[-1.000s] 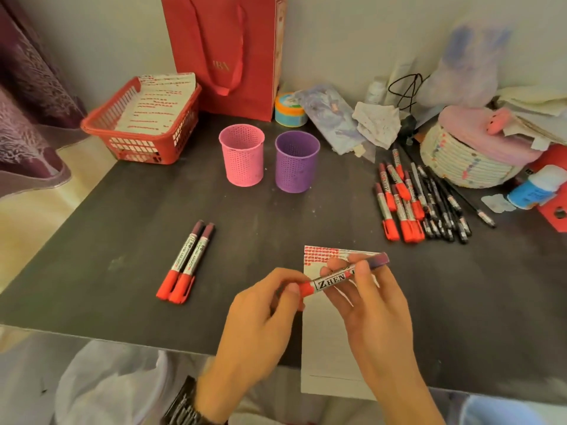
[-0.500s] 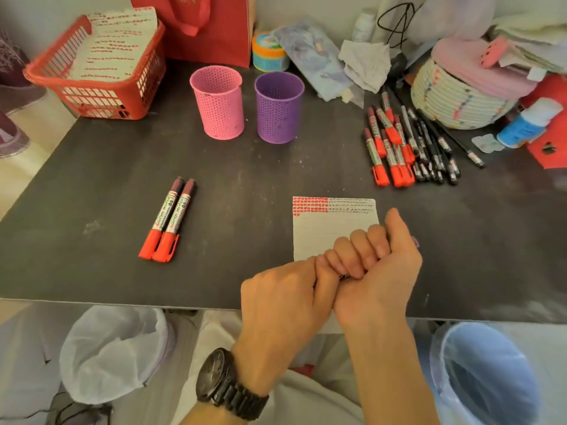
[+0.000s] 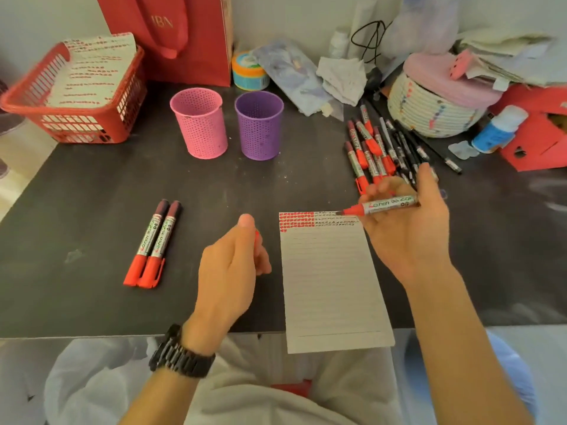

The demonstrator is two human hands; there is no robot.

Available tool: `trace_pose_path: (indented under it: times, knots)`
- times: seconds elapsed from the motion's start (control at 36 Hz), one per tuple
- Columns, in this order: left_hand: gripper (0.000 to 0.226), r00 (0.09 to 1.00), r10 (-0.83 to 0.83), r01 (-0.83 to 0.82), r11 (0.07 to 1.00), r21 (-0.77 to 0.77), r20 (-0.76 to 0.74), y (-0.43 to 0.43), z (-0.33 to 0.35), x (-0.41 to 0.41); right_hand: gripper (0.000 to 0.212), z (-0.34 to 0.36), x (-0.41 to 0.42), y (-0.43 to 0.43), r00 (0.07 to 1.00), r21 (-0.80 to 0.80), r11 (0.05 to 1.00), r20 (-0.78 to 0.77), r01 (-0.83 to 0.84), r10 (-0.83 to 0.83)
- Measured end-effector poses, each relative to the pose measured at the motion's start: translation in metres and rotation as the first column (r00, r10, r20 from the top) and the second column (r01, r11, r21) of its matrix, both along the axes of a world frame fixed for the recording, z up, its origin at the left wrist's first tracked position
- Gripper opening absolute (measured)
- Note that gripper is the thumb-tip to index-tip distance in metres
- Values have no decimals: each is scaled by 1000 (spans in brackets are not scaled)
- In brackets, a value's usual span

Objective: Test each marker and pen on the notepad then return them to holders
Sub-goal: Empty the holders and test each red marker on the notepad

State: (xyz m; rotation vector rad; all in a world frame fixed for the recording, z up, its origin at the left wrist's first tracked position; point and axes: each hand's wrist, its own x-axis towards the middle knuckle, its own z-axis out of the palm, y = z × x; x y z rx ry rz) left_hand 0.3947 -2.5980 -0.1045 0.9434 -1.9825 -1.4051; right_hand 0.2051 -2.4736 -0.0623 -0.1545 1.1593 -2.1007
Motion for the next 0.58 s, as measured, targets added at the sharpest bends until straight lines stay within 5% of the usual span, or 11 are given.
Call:
trace_pose_path:
  times: [0.19,0.39,0.58]
  knots:
    - [25,973,-141,166,977,-132,181,-54,-10,-35,86,-21,9,-19,967,358,929,-192,-92,169]
    - [29,934,-251,313,917,-248,254,-74,-25,-49,34,-30,10,-46,915,373,924,-396,85,76]
    - [20,918,-279,372,849,-374,281,-73,-31,-47,33,-57,16,-60,789,433,872,-607,228,95]
